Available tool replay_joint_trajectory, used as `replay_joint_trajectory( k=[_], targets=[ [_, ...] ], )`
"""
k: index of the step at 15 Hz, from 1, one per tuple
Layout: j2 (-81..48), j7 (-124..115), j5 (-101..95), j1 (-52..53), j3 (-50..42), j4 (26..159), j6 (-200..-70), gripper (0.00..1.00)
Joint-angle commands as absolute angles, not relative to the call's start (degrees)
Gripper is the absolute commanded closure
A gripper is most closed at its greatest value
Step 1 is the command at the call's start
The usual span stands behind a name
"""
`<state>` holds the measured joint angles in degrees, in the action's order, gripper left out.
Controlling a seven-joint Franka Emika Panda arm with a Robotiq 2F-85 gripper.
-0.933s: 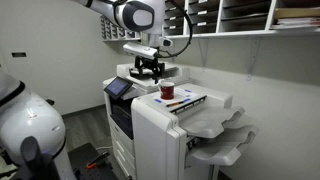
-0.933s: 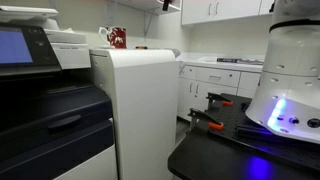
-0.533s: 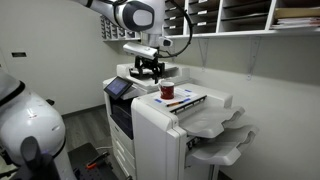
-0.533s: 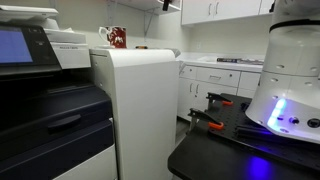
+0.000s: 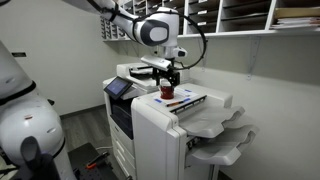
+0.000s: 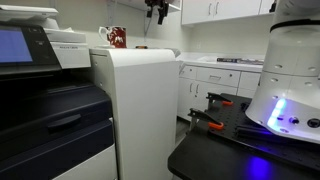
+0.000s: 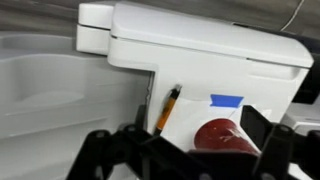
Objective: Put the pen into the mug.
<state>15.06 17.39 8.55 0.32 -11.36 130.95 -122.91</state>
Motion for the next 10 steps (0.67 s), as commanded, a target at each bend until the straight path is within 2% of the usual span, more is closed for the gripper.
replay_joint_trajectory(
  k=[1, 9, 10],
  targets=[
    [4.4, 11.8, 10.8, -1.7, -10.2, 123.2, -123.5, 0.00],
    [-12.1, -4.2, 9.1, -2.8, -7.2, 108.1, -121.5, 0.00],
    [-13.2, -5.0, 8.6, -2.8, -7.1, 107.2, -121.1, 0.07]
  ],
)
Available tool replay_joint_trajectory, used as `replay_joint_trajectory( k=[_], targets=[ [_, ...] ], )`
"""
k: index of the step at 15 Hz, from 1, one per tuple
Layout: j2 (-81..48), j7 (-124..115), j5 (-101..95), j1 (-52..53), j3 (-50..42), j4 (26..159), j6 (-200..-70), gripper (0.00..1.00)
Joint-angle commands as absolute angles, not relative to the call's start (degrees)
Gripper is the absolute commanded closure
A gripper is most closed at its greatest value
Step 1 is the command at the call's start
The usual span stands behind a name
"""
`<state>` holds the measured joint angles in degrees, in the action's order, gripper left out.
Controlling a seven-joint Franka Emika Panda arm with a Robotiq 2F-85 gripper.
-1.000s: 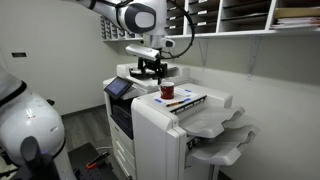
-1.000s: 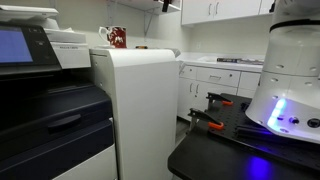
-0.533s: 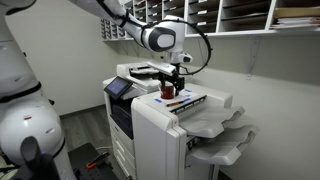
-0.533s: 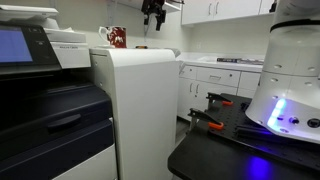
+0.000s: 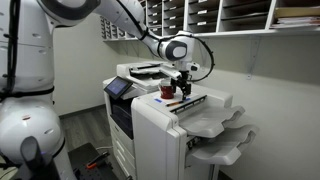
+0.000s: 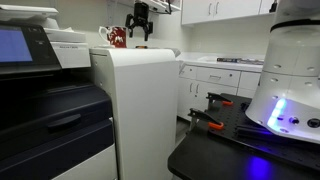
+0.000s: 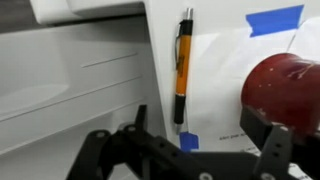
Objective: Put the pen into the mug.
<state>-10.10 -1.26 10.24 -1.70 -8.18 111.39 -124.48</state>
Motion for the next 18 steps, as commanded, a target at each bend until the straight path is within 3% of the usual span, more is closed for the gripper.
replay_joint_trajectory(
  k=[1, 12, 18],
  targets=[
    [-14.1, -5.4, 8.4, -2.8, -7.0, 106.5, -120.7, 0.12],
    [-15.1, -5.2, 7.1, -3.3, -7.0, 106.7, -120.2, 0.99],
    [-7.7, -1.3, 6.6, -2.8, -5.6, 113.1, -133.2, 0.97]
  ],
)
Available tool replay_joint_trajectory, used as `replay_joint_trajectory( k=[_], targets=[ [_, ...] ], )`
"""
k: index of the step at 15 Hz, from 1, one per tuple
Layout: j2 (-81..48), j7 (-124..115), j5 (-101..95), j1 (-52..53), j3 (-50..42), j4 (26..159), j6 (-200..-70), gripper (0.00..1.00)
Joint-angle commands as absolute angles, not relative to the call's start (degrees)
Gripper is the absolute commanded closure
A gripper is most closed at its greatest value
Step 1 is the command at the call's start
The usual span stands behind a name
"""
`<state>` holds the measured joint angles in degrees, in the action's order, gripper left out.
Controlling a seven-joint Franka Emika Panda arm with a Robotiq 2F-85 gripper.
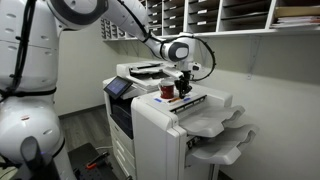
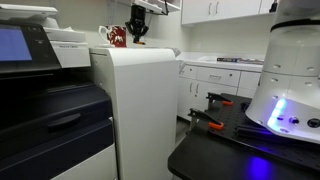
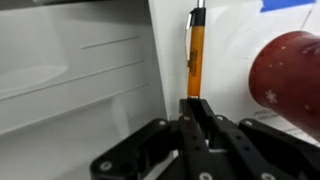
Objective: Put the pen into the mug.
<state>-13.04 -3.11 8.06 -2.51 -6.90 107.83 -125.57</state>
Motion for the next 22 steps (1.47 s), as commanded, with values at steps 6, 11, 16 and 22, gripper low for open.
replay_joint_trajectory(
  k=[6, 11, 16, 22],
  targets=[
    [2.0, -2.8, 0.1, -2.2, -3.9, 121.0, -149.4, 0.97],
    [3.5, -4.4, -1.4, -1.4, -1.8, 124.5, -158.7, 0.97],
    [2.6, -3.8, -1.1, 0.2, 0.6, 124.9, -162.4, 0.97],
    [0.7, -6.6, -4.6, 0.6, 1.7, 123.7, -163.6, 0.97]
  ],
)
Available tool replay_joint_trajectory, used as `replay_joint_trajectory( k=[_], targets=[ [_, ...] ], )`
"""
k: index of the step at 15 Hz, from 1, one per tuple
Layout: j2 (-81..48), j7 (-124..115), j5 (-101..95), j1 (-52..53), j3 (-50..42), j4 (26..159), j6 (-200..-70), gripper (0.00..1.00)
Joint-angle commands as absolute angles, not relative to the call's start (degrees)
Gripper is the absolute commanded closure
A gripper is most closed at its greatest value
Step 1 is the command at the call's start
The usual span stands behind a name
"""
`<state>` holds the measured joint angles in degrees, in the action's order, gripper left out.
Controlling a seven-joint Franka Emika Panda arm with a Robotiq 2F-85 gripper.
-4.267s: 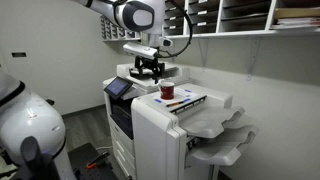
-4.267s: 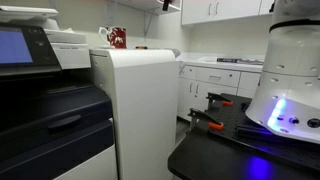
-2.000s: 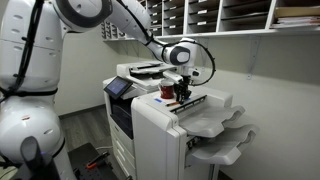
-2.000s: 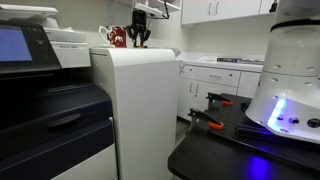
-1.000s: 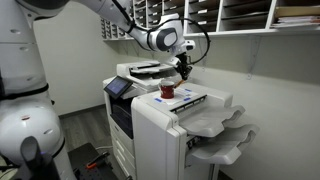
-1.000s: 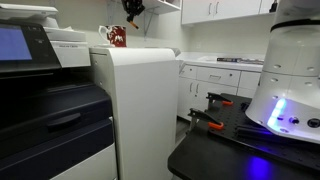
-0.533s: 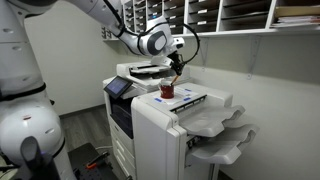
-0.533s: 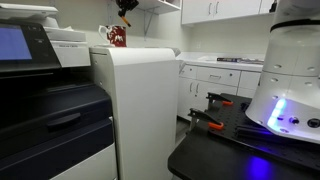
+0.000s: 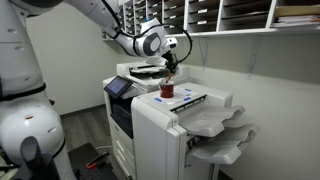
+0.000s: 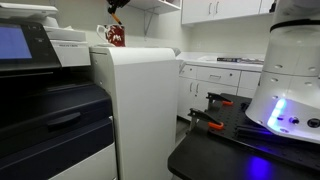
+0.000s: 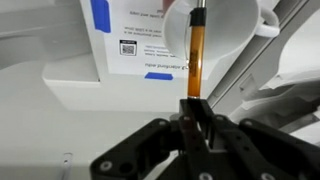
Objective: Put the pen into the mug.
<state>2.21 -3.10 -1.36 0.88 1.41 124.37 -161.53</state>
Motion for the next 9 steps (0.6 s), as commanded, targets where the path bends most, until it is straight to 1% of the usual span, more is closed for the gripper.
replay_joint_trajectory(
  k=[1, 2, 3, 4, 5, 8, 9],
  targets=[
    [0.3, -7.4, -6.0, 0.6, 1.7, 123.8, -164.1, 0.97],
    [0.0, -7.4, -6.6, 0.7, 1.6, 123.9, -163.4, 0.97],
    [0.2, -5.8, -5.1, 1.2, 1.7, 124.0, -161.6, 0.73],
    [0.4, -3.6, -2.3, 1.7, 2.1, 124.0, -159.4, 0.61],
    [1.0, -2.5, -1.1, 2.1, 2.4, 124.2, -157.4, 0.56],
    [3.7, -3.0, -0.2, 2.6, 2.7, 123.4, -149.9, 0.32],
    [5.1, -3.7, -0.6, 2.5, 2.6, 122.8, -146.3, 0.25]
  ],
)
